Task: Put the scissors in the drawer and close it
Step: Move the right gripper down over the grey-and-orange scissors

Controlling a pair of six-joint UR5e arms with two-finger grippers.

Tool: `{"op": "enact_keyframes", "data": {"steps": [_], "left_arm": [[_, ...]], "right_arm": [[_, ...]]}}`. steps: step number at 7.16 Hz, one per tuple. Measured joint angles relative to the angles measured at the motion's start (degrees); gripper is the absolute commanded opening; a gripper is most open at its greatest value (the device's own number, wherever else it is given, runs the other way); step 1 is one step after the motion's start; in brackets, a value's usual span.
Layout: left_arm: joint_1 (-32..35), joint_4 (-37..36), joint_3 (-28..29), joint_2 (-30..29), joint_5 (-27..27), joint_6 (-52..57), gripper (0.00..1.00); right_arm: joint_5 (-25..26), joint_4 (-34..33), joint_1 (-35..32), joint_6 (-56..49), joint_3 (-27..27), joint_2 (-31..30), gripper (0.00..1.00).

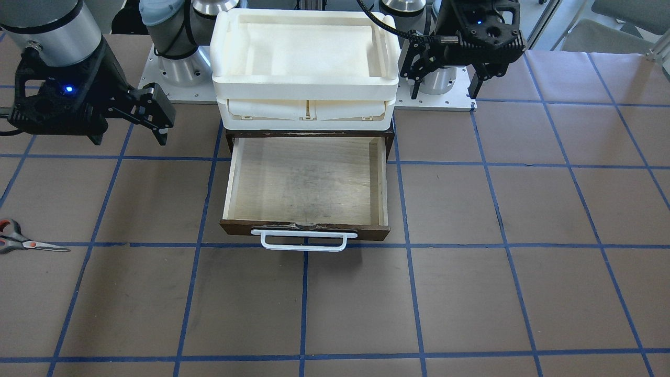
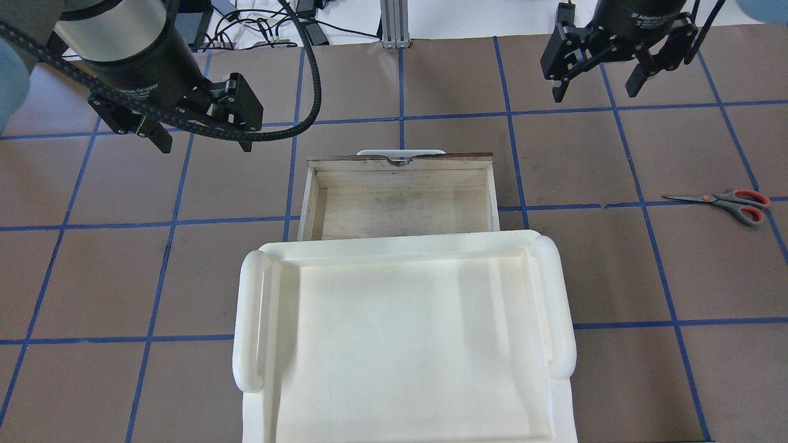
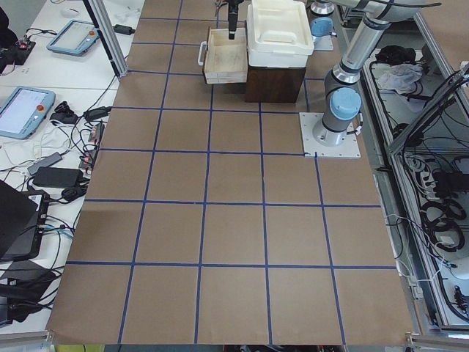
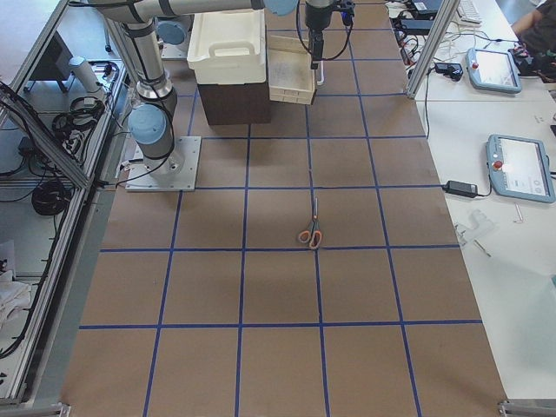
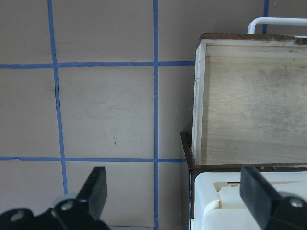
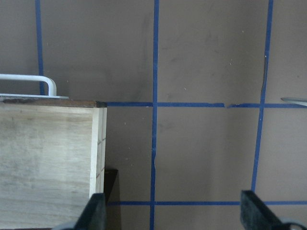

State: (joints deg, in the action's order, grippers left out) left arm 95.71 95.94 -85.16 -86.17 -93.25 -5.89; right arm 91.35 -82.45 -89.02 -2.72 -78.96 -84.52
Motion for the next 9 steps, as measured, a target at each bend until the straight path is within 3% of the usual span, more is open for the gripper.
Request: {"op": "enact_keyframes", "data": {"steps": [2, 4, 5, 7, 9], "left_arm": [[0.01, 0.09, -0.07, 0.04, -0.01, 0.06, 1.0], [0.04, 0.14, -0.09, 0.04, -0.01, 0.03, 1.0], [0.06, 0.16, -0.09, 0.04, -0.01, 0.01, 1.0], [0.1, 0.04, -0.16, 0.08, 0.11, -0.17, 1.0], [0.06, -0.25, -0.27, 0.06, 0.17, -0.08, 1.0]], "right_arm": [[-1.47, 1.73, 0.09, -0.54, -0.22, -0.61, 1.0], [-1.4, -3.75, 0.44, -4.0, -1.89, -0.78, 1.0], [-0.42, -8.36, 2.43, -11.77, -2.66, -0.87, 1.0], [0.34, -10.1, 10.57, -31.08, -3.25, -1.17, 1.0], [0.29, -11.04, 17.91, -59.15, -5.12, -0.58, 1.0]]}}
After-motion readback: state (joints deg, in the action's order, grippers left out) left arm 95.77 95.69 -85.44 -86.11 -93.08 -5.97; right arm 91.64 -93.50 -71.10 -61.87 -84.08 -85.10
